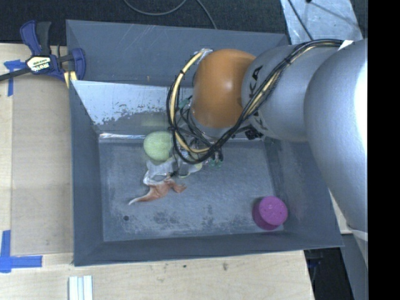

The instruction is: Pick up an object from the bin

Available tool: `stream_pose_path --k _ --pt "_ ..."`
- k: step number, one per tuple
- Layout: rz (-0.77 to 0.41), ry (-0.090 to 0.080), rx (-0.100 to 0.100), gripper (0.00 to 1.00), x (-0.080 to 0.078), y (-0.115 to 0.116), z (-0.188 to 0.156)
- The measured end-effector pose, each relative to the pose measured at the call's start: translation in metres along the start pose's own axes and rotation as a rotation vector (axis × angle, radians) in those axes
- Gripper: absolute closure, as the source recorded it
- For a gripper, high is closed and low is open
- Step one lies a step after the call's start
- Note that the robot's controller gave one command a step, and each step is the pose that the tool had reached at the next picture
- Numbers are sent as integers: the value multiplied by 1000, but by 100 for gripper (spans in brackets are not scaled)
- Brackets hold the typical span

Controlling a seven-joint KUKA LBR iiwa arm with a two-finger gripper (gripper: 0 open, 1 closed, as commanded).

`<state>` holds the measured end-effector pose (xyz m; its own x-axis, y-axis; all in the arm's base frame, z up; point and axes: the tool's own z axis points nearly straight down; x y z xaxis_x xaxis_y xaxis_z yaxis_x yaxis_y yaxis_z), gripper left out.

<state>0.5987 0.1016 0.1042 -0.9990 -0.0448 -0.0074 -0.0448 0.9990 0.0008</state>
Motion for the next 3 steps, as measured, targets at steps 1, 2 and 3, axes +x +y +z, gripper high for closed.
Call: stream_pose_path --k 1,2,3 --pt "0 8 1 100 2 0 -10" --pt "0 11 1 100 2 0 -31" --pt "0 6 0 100 1 0 -51"
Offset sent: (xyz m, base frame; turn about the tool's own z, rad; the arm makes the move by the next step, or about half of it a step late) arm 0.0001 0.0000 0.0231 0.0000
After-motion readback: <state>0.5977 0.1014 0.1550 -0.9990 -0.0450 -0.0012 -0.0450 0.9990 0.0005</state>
